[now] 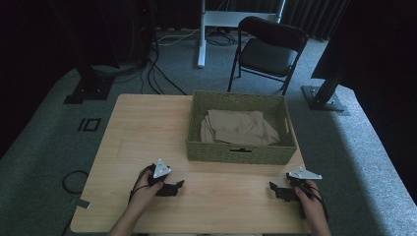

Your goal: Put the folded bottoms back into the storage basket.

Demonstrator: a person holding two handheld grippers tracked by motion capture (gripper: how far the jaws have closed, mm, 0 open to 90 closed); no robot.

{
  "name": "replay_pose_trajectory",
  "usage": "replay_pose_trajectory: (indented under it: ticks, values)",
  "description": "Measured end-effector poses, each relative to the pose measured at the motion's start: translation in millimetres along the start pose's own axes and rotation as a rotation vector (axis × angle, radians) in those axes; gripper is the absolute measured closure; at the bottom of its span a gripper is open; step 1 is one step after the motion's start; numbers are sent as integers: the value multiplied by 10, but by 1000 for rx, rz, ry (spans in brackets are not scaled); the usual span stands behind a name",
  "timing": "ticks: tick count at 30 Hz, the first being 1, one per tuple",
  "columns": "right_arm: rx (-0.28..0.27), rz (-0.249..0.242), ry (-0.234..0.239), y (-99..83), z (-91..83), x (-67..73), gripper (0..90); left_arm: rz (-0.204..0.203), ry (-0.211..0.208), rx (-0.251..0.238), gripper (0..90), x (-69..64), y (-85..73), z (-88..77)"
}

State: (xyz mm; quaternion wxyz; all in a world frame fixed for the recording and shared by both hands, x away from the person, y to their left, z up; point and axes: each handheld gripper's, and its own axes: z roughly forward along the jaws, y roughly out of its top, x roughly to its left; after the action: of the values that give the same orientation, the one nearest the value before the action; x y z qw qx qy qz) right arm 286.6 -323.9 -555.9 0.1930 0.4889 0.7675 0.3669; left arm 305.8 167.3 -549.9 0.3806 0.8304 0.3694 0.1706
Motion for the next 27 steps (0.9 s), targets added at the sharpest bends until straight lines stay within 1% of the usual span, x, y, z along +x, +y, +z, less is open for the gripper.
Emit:
replay_pose_trajectory:
  ticks: [3, 5, 6, 7, 8, 9, 10, 12, 13, 14, 15, 16, 17, 19, 21, 23, 27]
  values:
    - [9, 13, -15, -28, -27, -12, 143, -27, 20, 15, 183, 44, -50, -49]
    - [18, 16, -24, -36, -31, -18, 143, -26, 25, 16, 183, 53, -58, -59]
    - [19, 16, -29, -42, -39, -24, 144, -28, 41, 34, 183, 66, -81, -77]
    - [18, 21, -29, -45, -41, -25, 144, -28, 41, 34, 183, 66, -81, -77]
    - [17, 26, -31, -46, -44, -27, 143, -44, 58, 55, 183, 79, -98, -83]
    - [17, 26, -31, -46, -44, -27, 143, -44, 58, 55, 183, 79, -98, -83]
    - [17, 29, -35, -45, -42, -27, 143, -58, 74, 62, 183, 85, -106, -90]
    - [20, 21, -41, -44, -38, -21, 141, -62, 79, 63, 183, 88, -107, -93]
    - [24, 13, -46, -42, -34, -14, 140, -65, 81, 62, 183, 89, -108, -93]
    - [28, 3, -53, -40, -29, -4, 137, -69, 93, 63, 183, 90, -106, -88]
    - [33, -5, -58, -38, -24, 8, 130, -69, 93, 63, 177, 90, -106, -88]
    - [33, -5, -58, -38, -24, 8, 130, -72, 98, 66, 177, 92, -105, -86]
    - [39, -16, -62, -34, -14, 22, 119, -82, 105, 69, 151, 92, -104, -81]
    - [39, -17, -63, -33, -12, 20, 119, -84, 107, 69, 150, 90, -104, -81]
    - [38, -18, -64, -34, -12, 21, 120, -98, 126, 75, 135, 82, -101, -76]
    - [37, -17, -64, -34, -11, 20, 120, -110, 134, 77, 110, 83, -99, -70]
    - [38, -12, -68, -32, -10, 21, 120, -112, 136, 79, 107, 80, -97, -68]
